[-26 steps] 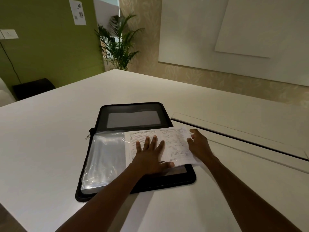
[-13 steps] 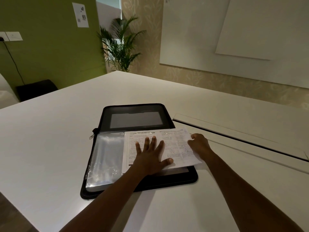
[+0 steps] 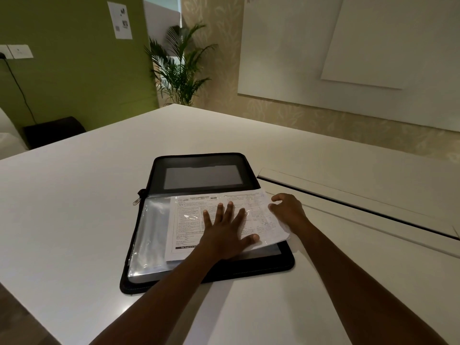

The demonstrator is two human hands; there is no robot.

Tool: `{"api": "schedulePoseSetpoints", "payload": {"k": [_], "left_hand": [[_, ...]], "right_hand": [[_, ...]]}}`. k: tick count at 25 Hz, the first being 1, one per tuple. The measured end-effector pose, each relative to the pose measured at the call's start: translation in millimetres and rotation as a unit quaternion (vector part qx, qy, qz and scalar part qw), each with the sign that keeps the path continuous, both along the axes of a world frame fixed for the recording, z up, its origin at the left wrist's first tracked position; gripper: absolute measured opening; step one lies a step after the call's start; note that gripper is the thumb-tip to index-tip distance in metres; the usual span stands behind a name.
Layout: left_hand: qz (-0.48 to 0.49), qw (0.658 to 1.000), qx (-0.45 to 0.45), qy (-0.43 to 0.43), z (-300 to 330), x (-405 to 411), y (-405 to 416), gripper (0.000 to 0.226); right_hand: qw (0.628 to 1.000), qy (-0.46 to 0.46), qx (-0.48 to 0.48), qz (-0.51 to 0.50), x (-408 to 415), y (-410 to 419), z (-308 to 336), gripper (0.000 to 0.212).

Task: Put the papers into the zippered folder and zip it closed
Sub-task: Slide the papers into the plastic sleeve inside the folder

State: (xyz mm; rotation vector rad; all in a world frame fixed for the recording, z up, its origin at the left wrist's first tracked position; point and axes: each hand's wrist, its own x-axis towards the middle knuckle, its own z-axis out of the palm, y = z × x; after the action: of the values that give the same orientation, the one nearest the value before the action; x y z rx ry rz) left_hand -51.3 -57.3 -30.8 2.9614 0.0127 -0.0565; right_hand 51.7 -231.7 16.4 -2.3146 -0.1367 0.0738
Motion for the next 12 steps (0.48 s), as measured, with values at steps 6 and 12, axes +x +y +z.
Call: {"api": "schedulePoseSetpoints", "payload": {"k": [6,12], "left_hand": [[0.042,0.998,0.011,-0.034,-2.5,-0.2,3.5,0.101],[0.045,0.998,-0.009,-0.038,-2.2,-2.0,-2.8,0.101]], "right_hand": [[1.000,-0.019,-0.014,0.001,-1.9,5.8,3.2,0.014],[0.999,-0.006,0.001,0.033,-2.3,14.4,1.6,0.017]]}}
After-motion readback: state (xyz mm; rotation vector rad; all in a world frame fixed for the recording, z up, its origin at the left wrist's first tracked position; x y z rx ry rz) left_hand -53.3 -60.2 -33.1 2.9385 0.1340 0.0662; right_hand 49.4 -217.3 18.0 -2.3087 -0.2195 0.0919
